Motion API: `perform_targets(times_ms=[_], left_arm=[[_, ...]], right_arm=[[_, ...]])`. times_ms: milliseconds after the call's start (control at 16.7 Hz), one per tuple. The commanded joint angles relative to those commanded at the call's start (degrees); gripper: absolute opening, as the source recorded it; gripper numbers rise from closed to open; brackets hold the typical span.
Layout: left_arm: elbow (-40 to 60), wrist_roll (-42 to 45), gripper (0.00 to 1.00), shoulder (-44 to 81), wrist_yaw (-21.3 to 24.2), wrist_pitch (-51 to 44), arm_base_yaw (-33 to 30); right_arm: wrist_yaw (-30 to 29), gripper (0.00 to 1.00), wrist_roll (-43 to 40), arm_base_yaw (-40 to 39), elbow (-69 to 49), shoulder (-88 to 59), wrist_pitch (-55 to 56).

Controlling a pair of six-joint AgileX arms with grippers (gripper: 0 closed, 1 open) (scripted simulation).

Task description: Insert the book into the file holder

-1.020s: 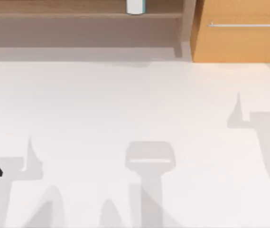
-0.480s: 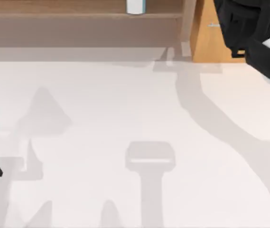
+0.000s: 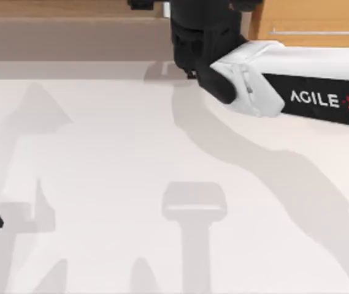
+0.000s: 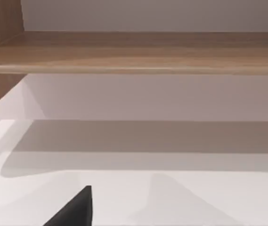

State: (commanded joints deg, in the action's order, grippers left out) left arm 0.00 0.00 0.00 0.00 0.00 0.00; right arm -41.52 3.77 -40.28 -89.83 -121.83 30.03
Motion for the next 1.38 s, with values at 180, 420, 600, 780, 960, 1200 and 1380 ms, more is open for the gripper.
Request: perform_targets(times_ms=[180,420,600,780,960,1200,1380], left_arm=[[0.00,0.00,1.00,0.00,0.00,0.00,0.00],[0.00,0.00,1.00,0.00,0.00,0.00,0.00],[0.00,0.00,1.00,0.00,0.00,0.00,0.00],[0.00,0.00,1.00,0.00,0.00,0.00,0.00],[0.00,0.00,1.00,0.00,0.00,0.00,0.00],[0.00,0.00,1.00,0.00,0.00,0.00,0.00],[0.00,0.00,1.00,0.00,0.00,0.00,0.00]], right_arm=[[-0.53,1.00,-2.65,-0.02,-5.83,-7.58,3.05],[-0.57,1.00,-4.17,0.14,-8.50,-10.93,4.67],[-0.57,1.00,-4.17,0.14,-8.50,-10.93,4.67],[-0.35,1.00,-4.15,0.38,-9.14,-11.26,4.30],[0.37,1.00,-4.20,1.10,-12.51,-13.18,2.94],[0.86,1.00,-4.21,1.61,-14.61,-14.36,2.02],[0.86,0.92,-4.21,1.61,-14.61,-14.36,2.02]])
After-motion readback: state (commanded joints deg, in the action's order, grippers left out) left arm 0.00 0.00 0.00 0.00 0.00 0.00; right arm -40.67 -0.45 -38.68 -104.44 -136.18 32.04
